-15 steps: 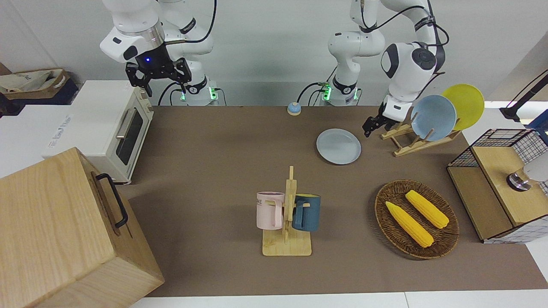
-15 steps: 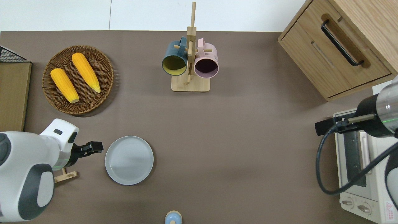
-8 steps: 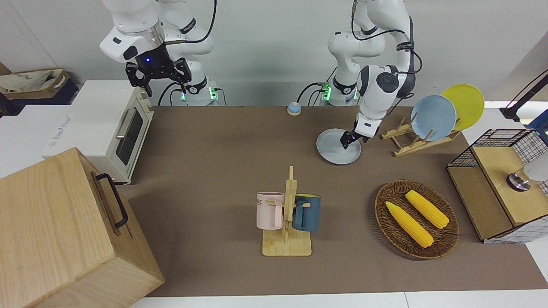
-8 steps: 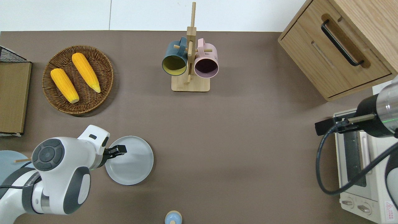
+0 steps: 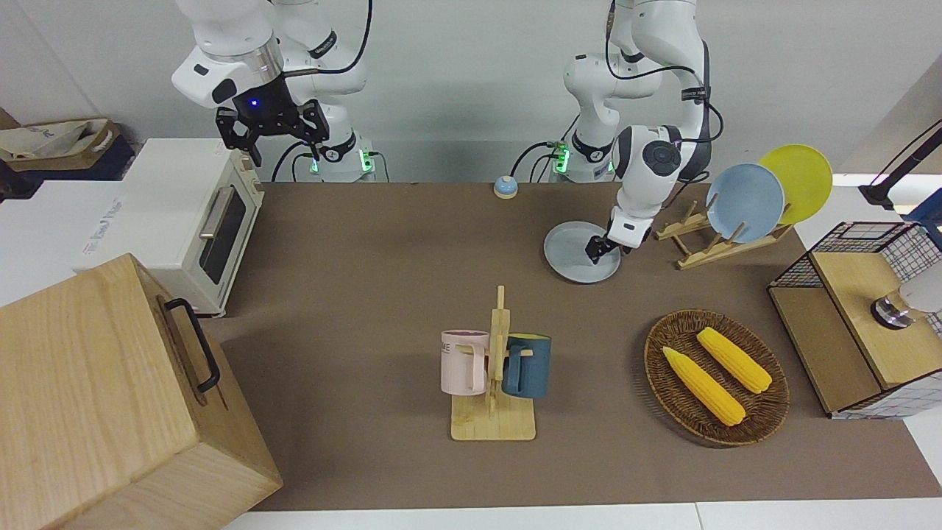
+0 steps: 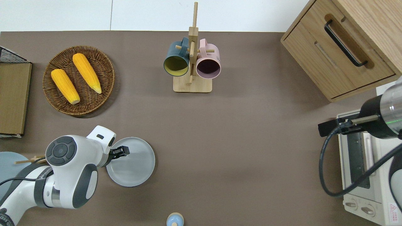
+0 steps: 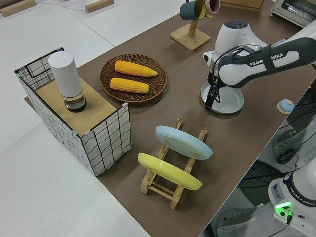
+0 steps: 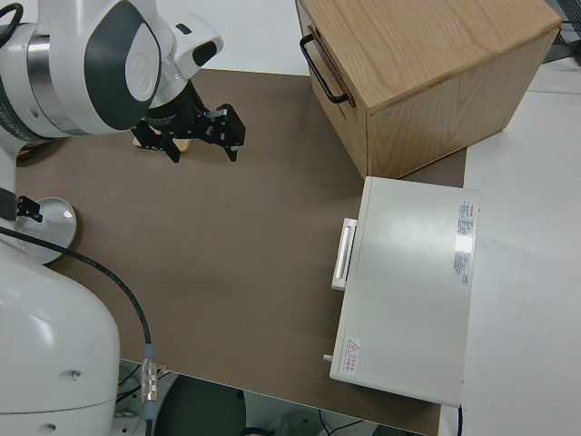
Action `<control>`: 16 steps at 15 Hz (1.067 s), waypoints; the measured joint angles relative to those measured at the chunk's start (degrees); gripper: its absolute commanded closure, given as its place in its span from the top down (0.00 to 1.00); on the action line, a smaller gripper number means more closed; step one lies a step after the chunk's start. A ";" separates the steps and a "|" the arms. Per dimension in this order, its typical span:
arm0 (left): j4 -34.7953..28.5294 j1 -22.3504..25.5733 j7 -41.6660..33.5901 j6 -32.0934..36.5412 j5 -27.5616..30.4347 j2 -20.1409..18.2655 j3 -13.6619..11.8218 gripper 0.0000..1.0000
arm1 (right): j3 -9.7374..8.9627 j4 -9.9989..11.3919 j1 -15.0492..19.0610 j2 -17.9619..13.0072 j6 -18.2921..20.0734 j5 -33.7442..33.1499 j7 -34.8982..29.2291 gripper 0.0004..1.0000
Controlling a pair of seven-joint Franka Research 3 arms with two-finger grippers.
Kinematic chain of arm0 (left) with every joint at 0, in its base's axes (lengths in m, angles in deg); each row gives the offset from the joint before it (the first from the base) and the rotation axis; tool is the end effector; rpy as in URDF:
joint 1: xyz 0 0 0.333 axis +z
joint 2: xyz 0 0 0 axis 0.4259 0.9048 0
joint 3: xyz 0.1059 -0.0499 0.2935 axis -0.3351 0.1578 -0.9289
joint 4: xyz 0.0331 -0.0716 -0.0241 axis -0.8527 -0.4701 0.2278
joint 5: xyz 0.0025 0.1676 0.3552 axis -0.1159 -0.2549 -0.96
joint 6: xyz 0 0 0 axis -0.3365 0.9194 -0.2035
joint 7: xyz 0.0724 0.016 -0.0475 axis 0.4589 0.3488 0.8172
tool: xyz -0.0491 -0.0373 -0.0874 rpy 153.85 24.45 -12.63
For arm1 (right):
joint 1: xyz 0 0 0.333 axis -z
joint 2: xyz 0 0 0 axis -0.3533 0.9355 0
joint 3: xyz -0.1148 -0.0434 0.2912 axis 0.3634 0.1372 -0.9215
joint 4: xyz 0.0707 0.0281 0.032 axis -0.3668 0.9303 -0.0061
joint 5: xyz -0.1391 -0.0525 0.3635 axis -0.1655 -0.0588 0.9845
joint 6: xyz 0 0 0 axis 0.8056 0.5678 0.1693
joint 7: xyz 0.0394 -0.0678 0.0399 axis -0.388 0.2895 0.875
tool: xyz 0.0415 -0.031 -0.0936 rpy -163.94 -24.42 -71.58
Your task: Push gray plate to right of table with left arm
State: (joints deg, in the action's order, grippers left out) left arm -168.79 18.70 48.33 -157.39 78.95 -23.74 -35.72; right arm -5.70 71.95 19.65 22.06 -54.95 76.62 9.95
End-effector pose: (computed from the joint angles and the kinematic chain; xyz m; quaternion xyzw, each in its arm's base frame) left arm 0.4569 -0.0702 0.2987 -0.9893 -0.1404 0.0366 0.0118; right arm 0.5262 0.0711 0.6597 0.9976 0.0585 -0.0371 0.0034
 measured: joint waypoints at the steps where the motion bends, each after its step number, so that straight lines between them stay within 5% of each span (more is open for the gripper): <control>1: 0.00 0.00 -0.02 0.01 -0.01 0.00 -0.11 0.00 | 0.00 0.00 0.00 0.00 0.00 0.00 0.00 0.98; 16: 0.12 -0.01 -0.29 0.13 -0.06 -0.76 -0.35 0.00 | 0.00 0.00 0.00 0.00 0.00 0.00 0.00 0.98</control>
State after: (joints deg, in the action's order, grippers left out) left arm -168.68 18.68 48.05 -157.26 78.89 -24.50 -36.07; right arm -5.70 71.95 19.65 22.06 -54.95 76.62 9.95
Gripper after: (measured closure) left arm 0.952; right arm 0.013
